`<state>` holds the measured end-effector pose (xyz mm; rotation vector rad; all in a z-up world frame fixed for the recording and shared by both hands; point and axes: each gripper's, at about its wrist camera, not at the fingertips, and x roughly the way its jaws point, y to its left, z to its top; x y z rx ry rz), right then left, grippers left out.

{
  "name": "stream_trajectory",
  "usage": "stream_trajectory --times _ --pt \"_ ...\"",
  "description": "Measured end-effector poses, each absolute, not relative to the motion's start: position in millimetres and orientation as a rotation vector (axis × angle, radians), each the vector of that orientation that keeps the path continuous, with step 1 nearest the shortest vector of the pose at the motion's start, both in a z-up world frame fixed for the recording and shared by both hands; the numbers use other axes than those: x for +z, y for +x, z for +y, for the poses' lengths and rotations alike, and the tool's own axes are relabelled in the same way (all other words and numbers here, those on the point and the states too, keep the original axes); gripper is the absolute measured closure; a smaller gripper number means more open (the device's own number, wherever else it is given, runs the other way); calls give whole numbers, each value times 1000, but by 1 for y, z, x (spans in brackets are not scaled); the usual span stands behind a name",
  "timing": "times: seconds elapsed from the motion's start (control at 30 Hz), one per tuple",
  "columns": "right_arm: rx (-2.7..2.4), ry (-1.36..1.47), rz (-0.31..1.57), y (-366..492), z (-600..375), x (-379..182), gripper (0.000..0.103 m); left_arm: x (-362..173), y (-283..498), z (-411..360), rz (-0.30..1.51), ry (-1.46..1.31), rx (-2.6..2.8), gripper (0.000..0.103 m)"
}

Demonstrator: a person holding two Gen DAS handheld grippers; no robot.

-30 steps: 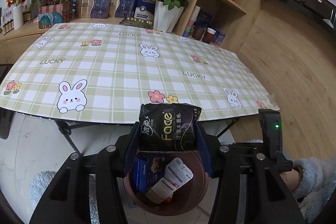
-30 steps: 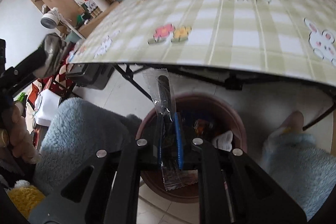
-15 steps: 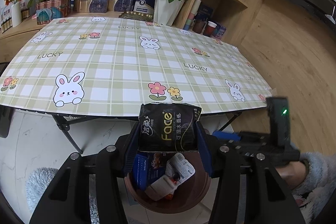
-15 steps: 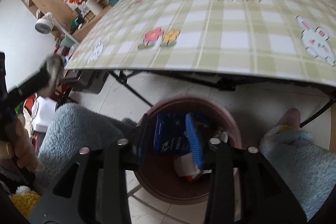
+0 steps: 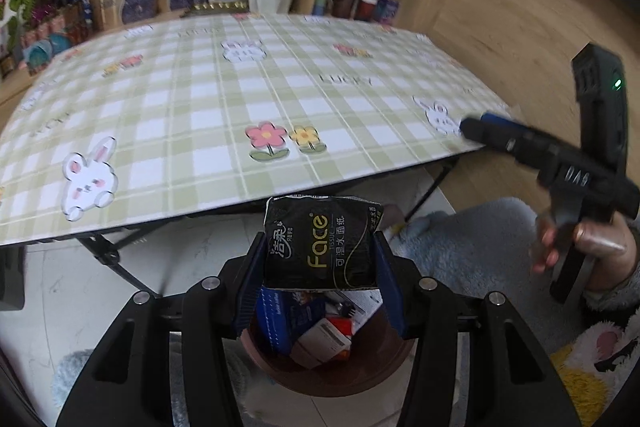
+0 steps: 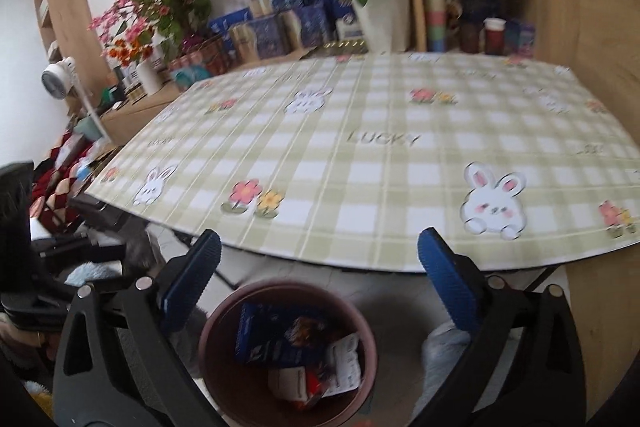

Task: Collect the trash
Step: 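Lower the black tissue pack into the bin and open the left tool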

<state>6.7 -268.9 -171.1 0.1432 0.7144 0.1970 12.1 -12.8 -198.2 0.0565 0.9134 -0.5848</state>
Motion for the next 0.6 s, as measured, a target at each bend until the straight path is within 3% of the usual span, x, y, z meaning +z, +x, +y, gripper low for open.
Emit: stream_trajectory --times 0.6 --pt "107 183 743 9 -279 -187 6 -252 4 -50 1033 252 -622 48"
